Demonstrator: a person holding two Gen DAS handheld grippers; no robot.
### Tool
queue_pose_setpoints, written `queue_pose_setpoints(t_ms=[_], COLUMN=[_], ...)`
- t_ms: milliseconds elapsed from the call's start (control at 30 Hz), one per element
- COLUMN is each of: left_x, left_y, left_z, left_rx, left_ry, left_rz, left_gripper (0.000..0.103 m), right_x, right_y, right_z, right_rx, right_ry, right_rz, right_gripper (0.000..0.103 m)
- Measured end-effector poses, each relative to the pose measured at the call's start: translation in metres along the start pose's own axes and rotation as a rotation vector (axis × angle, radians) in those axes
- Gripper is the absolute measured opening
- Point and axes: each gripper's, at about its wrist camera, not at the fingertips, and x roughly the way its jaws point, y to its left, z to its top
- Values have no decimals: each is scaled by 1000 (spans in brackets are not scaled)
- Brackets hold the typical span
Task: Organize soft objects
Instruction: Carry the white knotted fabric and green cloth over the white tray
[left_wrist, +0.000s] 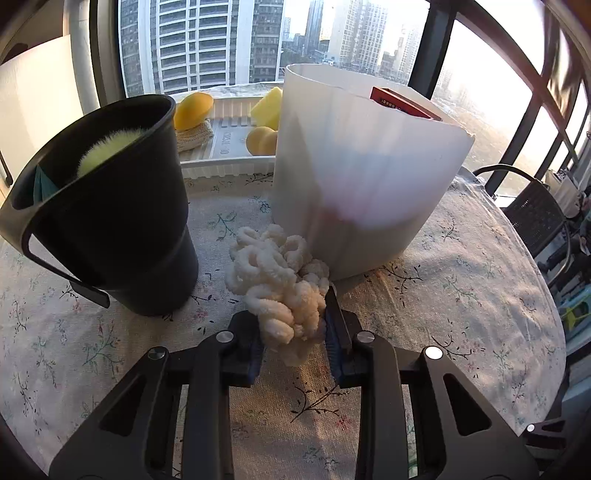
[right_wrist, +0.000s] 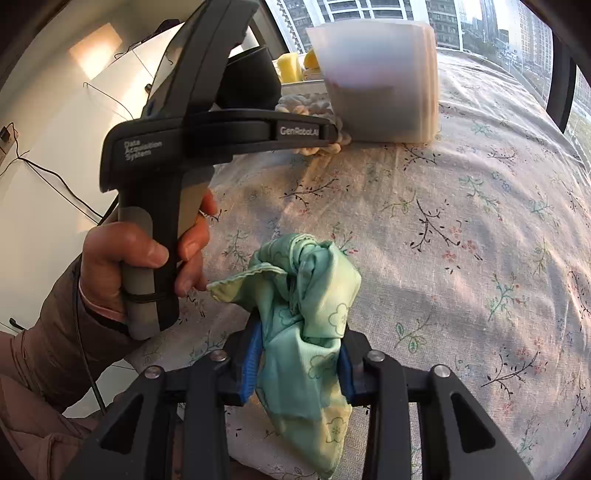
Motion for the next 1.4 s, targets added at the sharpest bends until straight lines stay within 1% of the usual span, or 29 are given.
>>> queue_pose_setpoints(t_ms=[100, 300, 400, 433, 567, 600, 633, 700, 833, 933, 1067, 1167, 1233, 1400], left_x=[-13, -43, -61, -63, -78, -81, -83, -85, -86, -92, -97, -97, -94, -81], left_y=[5, 23, 31, 25, 36, 40, 46, 63, 87, 104, 122, 134, 140, 159], left_z=[-4, -19, -29, -32, -44, -45, -48, -54, -61, -65, -60, -53, -46, -27], left_rx=[-17, -20, -6, 3, 30, 27, 23, -1, -53, -68, -77, -88, -82, -67], left_ry=[9, 17, -4, -11, -32, -37, -35, -22, -10, -17, -38, -53, -60, -75], left_rz=[-30, -10, 24, 45, 109, 122, 133, 153, 190, 220, 267, 285, 305, 322], left_gripper=[25, 26, 26, 26, 26, 26, 26, 26, 26, 26, 26, 26, 26, 26], right_x=[-5, -20, -34, -38, -50, -51, -52, -49, -50, -52, -51, -49, -47, -38], right_y=[-7, -21, -31, -34, -46, -49, -41, -41, -53, -63, -75, -85, -93, -120], right_z=[0, 0, -1, -2, -1, 1, 2, 8, 16, 24, 38, 52, 64, 94], right_rx=[8, 36, 50, 56, 76, 80, 85, 96, 122, 140, 150, 154, 155, 179], right_ry=[-7, -21, -33, -38, -50, -53, -57, -60, -63, -66, -72, -70, -66, -51], right_rz=[-21, -72, -102, -114, -164, -173, -186, -203, -239, -254, -281, -300, -312, -341], right_gripper=[37, 37, 37, 37, 37, 37, 37, 37, 37, 37, 37, 37, 37, 37])
